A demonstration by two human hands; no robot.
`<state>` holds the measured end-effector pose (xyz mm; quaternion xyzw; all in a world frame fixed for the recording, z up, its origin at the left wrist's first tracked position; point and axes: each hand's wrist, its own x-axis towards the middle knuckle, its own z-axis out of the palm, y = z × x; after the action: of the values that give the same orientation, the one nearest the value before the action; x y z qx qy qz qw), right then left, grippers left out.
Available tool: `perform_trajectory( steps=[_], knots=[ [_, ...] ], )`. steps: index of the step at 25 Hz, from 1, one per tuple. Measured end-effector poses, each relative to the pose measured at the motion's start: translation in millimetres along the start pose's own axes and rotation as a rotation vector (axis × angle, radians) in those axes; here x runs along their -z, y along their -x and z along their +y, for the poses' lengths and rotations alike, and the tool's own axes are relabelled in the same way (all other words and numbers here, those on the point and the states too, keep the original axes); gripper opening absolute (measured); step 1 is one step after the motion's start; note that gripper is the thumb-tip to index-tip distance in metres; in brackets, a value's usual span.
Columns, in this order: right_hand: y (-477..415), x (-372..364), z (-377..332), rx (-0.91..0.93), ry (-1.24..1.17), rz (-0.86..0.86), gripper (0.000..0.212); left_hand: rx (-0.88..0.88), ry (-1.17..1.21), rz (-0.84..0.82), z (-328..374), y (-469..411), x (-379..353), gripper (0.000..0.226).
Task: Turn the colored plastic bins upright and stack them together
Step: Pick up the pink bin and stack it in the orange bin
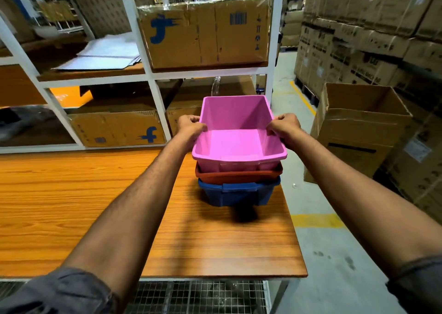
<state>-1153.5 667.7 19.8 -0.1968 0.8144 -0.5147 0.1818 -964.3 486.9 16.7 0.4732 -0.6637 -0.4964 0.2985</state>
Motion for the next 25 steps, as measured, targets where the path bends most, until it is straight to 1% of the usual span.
perform_trajectory(
  steps=[1,3,5,8,9,10,12,13,15,16,18,22,25],
  knots=[
    [-0.5,0.7,0.0,-0.014,0.002,-0.023,0.015,0.017,0.007,-0.004,-1.8,0.2,-0.4,0.04],
    [-1.6,0.5,0.3,-0.037,-0.005,-0.062,0.017,0.043,0.01,-0.006,-5.1,2.0,-0.7,0.039],
    [-3.6,1.0,1.0,-0.043,-0.03,-0.073,0.02,0.061,0.018,-0.028,-4.8,6.5,0.7,0.037],
    [-2.5,3.8,2.0,-0.025,-0.072,-0.065,0.016,0.071,0.047,-0.035,-2.5,13.4,6.1,0.037],
    [-0.6,5.1,1.9,-0.012,-0.071,-0.043,0.02,0.063,0.063,-0.023,-0.6,17.3,8.1,0.04],
    [1.7,7.2,1.8,0.009,-0.048,-0.002,0.031,0.039,0.073,-0.004,2.1,23.2,10.3,0.044],
    [12.7,13.9,-0.1,0.101,0.019,0.111,0.05,-0.049,0.082,0.048,7.7,38.5,16.0,0.047],
    [19.9,17.0,-0.9,0.174,0.041,0.162,0.052,-0.1,0.094,0.074,9.9,48.5,19.2,0.045],
    [38.8,22.0,-4.7,0.34,0.058,0.217,0.045,-0.174,0.129,0.115,13.0,71.1,25.9,0.042],
    [49.9,23.1,-7.8,0.407,0.054,0.196,0.04,-0.199,0.139,0.128,12.5,82.8,29.0,0.041],
    [74.1,23.1,-15.8,0.5,0.044,0.089,0.033,-0.241,0.131,0.143,13.1,106.3,33.0,0.041],
    [128.5,10.6,-23.5,0.649,0.0,-0.083,0.03,-0.35,0.112,0.206,6.5,151.3,43.1,0.039],
    [169.3,-14.3,-6.4,0.723,-0.046,-0.245,0.03,-0.354,0.104,0.316,-18.8,187.8,57.4,0.036]
  ],
)
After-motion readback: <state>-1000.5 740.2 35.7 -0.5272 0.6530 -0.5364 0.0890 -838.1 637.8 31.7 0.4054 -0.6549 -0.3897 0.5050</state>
